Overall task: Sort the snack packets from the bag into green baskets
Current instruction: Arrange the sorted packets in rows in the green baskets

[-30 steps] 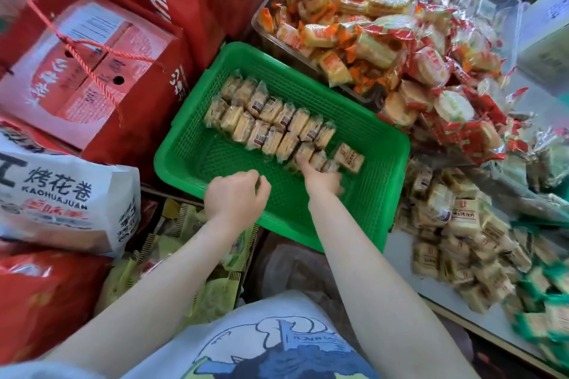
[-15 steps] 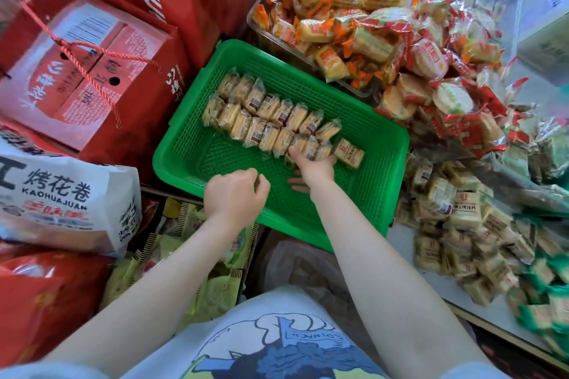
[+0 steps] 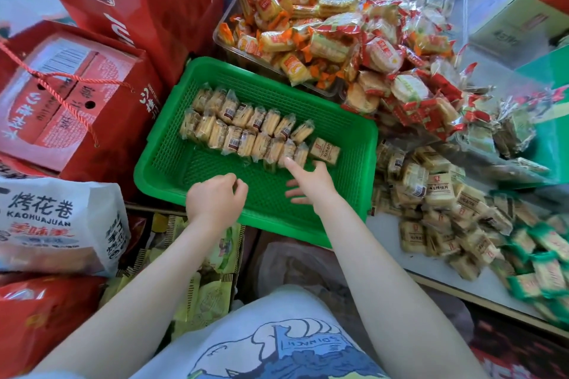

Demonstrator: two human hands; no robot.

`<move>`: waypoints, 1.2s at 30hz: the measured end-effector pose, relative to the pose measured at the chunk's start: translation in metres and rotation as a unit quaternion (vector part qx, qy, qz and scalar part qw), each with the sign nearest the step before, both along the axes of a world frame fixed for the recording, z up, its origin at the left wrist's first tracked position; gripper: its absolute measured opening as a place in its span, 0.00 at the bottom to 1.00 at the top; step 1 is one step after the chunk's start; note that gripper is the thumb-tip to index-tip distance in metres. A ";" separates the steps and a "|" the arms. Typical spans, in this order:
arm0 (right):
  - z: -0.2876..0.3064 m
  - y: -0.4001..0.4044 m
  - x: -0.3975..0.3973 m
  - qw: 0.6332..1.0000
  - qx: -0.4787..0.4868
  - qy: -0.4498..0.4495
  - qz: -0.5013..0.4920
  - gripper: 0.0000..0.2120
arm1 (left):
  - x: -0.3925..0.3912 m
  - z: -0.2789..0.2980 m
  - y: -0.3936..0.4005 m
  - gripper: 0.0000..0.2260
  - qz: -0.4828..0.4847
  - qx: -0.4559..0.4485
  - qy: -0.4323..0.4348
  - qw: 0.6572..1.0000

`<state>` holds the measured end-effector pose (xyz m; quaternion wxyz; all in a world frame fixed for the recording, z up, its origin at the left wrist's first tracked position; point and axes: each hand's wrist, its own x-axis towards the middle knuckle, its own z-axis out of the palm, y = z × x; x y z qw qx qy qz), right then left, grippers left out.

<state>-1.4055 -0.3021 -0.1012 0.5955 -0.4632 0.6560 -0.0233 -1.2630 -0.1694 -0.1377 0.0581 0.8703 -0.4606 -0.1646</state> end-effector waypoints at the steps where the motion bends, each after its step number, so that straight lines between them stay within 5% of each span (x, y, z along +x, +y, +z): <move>1: 0.008 0.001 -0.011 1.000 -0.012 -0.024 -0.005 0.41 | 0.000 0.001 -0.001 0.18 -0.001 -0.001 0.007 1.000; 7: 0.035 0.002 -0.109 0.978 -0.115 -0.104 -0.139 0.12 | -0.076 0.017 -0.025 0.17 -0.107 -0.067 0.096 0.987; 11: 0.027 -0.008 -0.180 0.932 -0.143 -0.051 -0.329 0.09 | -0.150 0.010 -0.040 0.18 -0.190 -0.037 0.127 0.973; 15: -0.001 -0.033 -0.206 0.891 -0.030 -0.096 -0.443 0.17 | -0.171 0.005 -0.053 0.21 -0.202 -0.026 0.109 0.973; 19: -0.023 -0.058 -0.199 0.876 0.055 -0.134 -0.460 0.36 | -0.171 0.005 -0.053 0.22 -0.187 -0.031 0.090 0.978; 24: -0.030 -0.068 -0.193 0.868 0.053 -0.149 -0.472 0.35 | -0.174 0.007 -0.054 0.24 -0.155 -0.034 0.102 0.982; 27: -0.041 -0.067 -0.202 0.867 0.065 -0.152 -0.470 0.43 | -0.174 0.007 -0.053 0.24 -0.157 -0.051 0.097 0.981; 31: -0.025 -0.039 -0.219 0.866 0.056 -0.205 -0.452 0.15 | -0.174 0.004 -0.052 0.25 -0.162 -0.061 0.090 0.981; 34: -0.020 -0.003 -0.236 0.883 0.056 -0.245 -0.397 0.11 | -0.175 0.005 -0.054 0.25 -0.141 -0.047 0.109 0.983; 36: -0.016 0.019 -0.244 0.893 0.053 -0.269 -0.357 0.15 | -0.177 0.008 -0.059 0.24 -0.093 -0.048 0.194 0.975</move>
